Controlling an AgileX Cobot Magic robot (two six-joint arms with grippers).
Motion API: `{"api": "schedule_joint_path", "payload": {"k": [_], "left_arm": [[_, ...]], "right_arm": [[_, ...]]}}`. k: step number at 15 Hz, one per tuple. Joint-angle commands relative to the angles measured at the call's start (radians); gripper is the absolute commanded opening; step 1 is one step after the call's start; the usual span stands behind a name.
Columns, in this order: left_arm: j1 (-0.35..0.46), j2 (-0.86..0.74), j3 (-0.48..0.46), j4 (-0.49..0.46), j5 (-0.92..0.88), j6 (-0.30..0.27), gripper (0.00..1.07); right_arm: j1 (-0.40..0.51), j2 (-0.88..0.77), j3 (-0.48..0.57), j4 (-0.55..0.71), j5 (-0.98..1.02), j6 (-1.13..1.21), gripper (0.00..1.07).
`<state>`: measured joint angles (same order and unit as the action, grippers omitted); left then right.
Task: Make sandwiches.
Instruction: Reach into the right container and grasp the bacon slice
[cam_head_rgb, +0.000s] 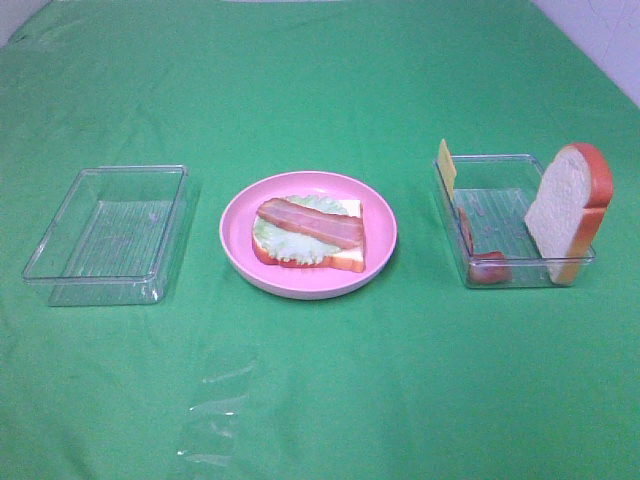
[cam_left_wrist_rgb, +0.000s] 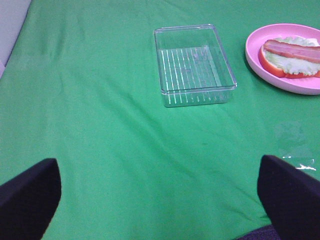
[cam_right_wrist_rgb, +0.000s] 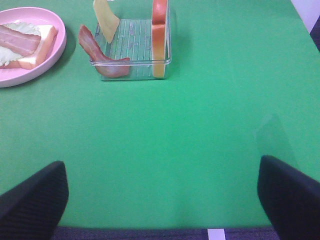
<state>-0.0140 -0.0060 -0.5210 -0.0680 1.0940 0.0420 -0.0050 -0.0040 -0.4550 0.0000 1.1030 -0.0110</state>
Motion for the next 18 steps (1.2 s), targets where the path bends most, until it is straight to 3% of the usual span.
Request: {"api": "schedule_joint_path", "payload": {"k": [1, 10, 18], "left_arm": [[-0.008, -0.016, 0.003, -0.013, -0.017, -0.007, 1.0], [0.043, -0.019, 0.003, -0.012, -0.017, -0.004, 1.0], [0.043, -0.019, 0.003, -0.013, -0.017, -0.004, 1.0]], "right_arm": [[-0.005, -0.002, 0.004, -0.007, -0.006, -0.007, 0.99], [-0.005, 0.061, -0.016, 0.017, -0.006, -0.007, 0.98], [-0.005, 0.806, -0.333, 0.21, 0.015, -0.101, 0.94]]}}
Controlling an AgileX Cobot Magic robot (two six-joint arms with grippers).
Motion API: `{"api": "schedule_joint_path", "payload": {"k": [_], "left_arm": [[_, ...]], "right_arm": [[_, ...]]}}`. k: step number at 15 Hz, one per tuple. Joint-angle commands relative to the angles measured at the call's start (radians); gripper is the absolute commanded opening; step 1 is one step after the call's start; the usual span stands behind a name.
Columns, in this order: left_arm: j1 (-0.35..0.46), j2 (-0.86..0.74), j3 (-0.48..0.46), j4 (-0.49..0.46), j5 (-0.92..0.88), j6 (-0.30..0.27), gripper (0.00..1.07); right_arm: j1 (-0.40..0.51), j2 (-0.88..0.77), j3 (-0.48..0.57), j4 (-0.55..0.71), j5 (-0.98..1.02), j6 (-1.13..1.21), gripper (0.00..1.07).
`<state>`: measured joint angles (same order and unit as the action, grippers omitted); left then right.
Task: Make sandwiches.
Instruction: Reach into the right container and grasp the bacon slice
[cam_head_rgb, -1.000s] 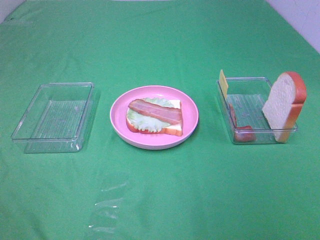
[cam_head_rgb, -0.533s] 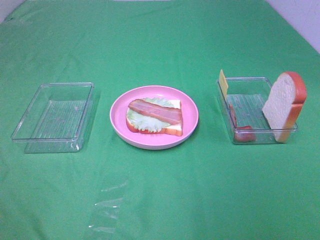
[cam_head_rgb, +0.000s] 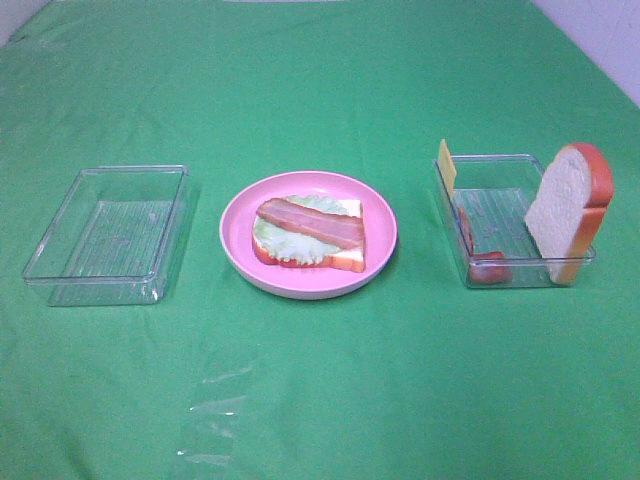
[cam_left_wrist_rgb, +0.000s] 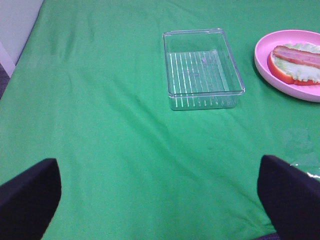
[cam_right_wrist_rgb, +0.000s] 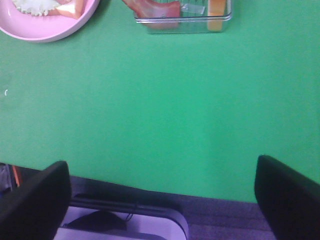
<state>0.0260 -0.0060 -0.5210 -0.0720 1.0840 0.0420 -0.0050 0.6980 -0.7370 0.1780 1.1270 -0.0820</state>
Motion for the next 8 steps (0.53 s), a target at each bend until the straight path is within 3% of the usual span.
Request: {"api": "schedule_joint_path", "payload": {"k": [1, 2, 5, 8], "left_arm": [[0.003, -0.019, 0.003, -0.009, -0.007, -0.004, 1.0], [0.003, -0.019, 0.003, -0.009, -0.007, -0.004, 1.0], [0.003, -0.019, 0.003, -0.01, -0.007, -0.004, 1.0], [0.003, -0.019, 0.003, -0.01, -0.007, -0.004, 1.0]], "right_arm": [[-0.005, 0.19, -0.094, 0.046, -0.03, -0.021, 0.94], [0.0, 0.354, -0.177, 0.073, -0.042, -0.038, 0.94], [0.104, 0.519, -0.267, 0.067, -0.062, -0.026, 0.94], [0.256, 0.705, -0.345, -0.019, -0.117, 0.076, 0.94]]}}
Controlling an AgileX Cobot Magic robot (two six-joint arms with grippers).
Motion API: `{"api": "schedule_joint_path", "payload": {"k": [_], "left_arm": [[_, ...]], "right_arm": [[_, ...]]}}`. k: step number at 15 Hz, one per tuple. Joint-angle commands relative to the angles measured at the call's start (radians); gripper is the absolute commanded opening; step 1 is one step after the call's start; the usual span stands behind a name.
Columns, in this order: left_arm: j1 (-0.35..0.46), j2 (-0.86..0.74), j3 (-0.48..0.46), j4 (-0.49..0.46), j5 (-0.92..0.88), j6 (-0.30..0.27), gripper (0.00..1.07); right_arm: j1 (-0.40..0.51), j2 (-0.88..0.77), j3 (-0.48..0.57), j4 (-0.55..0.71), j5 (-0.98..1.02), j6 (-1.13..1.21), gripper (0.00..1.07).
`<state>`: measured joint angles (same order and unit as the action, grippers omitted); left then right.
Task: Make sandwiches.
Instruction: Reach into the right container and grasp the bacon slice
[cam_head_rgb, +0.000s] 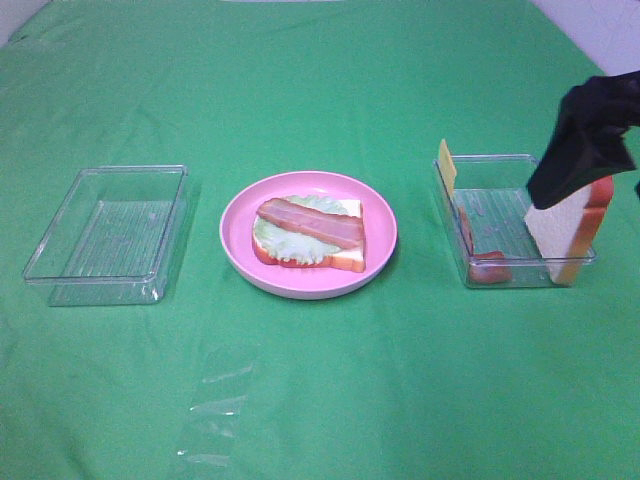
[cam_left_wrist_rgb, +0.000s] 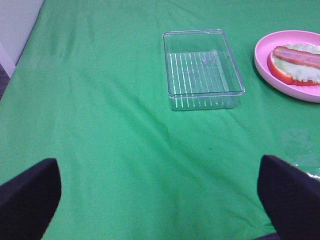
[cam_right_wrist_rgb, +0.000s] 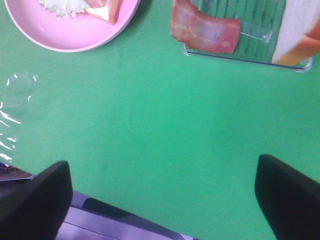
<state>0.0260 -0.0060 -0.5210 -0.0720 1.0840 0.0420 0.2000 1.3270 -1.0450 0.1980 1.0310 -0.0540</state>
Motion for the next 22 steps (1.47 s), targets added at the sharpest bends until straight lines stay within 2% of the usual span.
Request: {"api": "schedule_joint_path", "payload": {"k": [1, 3, 5, 10, 13, 18, 20, 22], "left_arm": [[0.003, -0.019, 0.003, -0.01, -0.007, -0.004, 1.0], [0.003, -0.019, 0.003, -0.011, -0.007, -0.004, 1.0], [0.003, -0.019, 0.003, -0.012, -0.007, -0.004, 1.0], [0.003, -0.019, 0.003, -0.012, -0.007, -0.004, 1.0], [0.003, -0.019, 0.003, -0.012, -0.007, -0.004, 1.0], [0.003, -0.019, 0.003, -0.012, -0.007, -0.004, 1.0], [0.003, -0.018, 0.003, -0.012, -0.007, -0.004, 1.0], [0.003, -0.018, 0.003, -0.012, -0.007, -0.004, 1.0]], "right_arm": [[0.088, 0.131, -0.072, -0.061, -0.025, 0.063, 0.94], [0.13, 0.269, -0.186, -0.077, -0.029, 0.054, 0.94], [0.129, 0.369, -0.268, -0.101, -0.028, 0.054, 0.94], [0.128, 0.54, -0.381, -0.13, -0.03, 0.054, 0.94], [0.128, 0.638, -0.39, -0.18, -0.056, 0.054, 0.94], [0.127, 0.695, -0.39, -0.198, -0.087, 0.054, 0.88], [0.127, 0.695, -0.39, -0.198, -0.092, 0.054, 0.81], [0.127, 0.695, -0.39, -0.207, -0.088, 0.06, 0.65]]}}
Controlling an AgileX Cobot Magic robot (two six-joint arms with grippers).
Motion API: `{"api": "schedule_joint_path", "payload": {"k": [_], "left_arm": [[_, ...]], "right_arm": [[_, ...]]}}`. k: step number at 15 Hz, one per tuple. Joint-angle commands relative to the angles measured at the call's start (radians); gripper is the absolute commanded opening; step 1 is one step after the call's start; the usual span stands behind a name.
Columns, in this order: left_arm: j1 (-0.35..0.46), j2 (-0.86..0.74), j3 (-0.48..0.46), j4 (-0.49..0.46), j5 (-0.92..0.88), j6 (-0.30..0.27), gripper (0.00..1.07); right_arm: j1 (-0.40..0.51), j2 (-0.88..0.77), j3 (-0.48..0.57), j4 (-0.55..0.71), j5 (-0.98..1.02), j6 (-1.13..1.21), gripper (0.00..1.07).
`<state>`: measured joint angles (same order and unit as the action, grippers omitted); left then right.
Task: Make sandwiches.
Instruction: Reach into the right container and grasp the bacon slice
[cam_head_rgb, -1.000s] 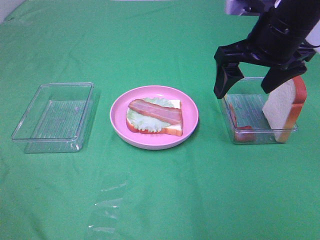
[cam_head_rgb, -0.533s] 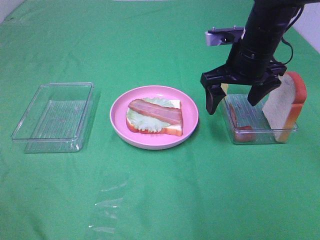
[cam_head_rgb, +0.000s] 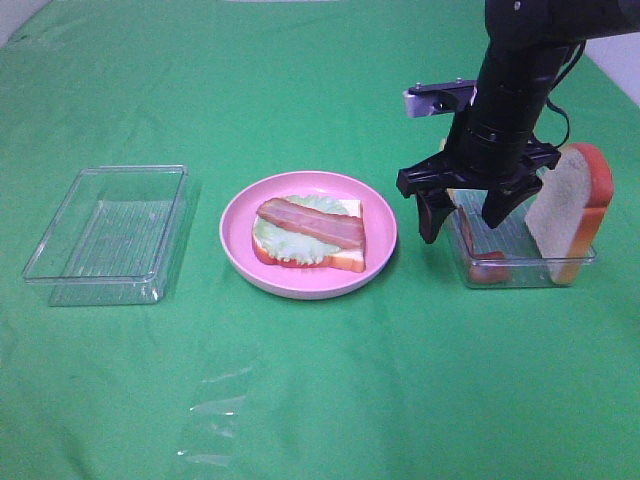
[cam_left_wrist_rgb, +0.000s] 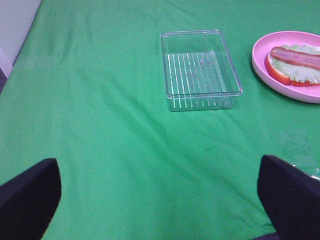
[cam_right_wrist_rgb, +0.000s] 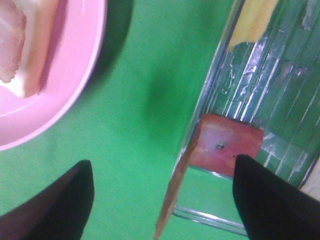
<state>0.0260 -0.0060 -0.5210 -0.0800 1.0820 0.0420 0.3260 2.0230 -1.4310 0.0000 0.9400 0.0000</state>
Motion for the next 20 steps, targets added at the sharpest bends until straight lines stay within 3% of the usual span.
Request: {"api": "schedule_joint_path", "payload": {"k": [1, 4, 6, 8, 17, 18, 19, 20], "left_arm": [[0.003, -0.018, 0.003, -0.004, -0.005, -0.004, 1.0], [0.003, -0.018, 0.003, -0.004, -0.005, -0.004, 1.0], [0.003, -0.018, 0.003, -0.004, -0.005, -0.004, 1.0], [0.003, -0.018, 0.003, -0.004, -0.005, -0.004, 1.0], [0.003, -0.018, 0.003, -0.004, -0.005, -0.004, 1.0], [0.003, -0.018, 0.003, -0.004, -0.005, -0.004, 1.0], [0.003, -0.018, 0.003, -0.004, -0.005, -0.004, 1.0], [0.003, -0.018, 0.003, -0.004, -0.005, -0.004, 1.0]], "right_arm": [[0.001, -0.001, -0.004, -0.012, 0.006, 0.006, 0.65], [0.001, -0.001, -0.004, -0.012, 0.013, 0.0, 0.63], [0.001, -0.001, -0.004, -0.012, 0.014, 0.006, 0.57], [0.001, -0.001, -0.004, -0.032, 0.014, 0.009, 0.44], [0.001, -0.001, -0.004, -0.035, 0.02, 0.009, 0.43], [0.001, -0.001, -0.004, -0.035, 0.02, 0.009, 0.39], [0.001, -0.001, -0.004, -0.039, 0.021, 0.009, 0.19], [0.001, -0.001, -0.004, -0.039, 0.021, 0.009, 0.06]]}}
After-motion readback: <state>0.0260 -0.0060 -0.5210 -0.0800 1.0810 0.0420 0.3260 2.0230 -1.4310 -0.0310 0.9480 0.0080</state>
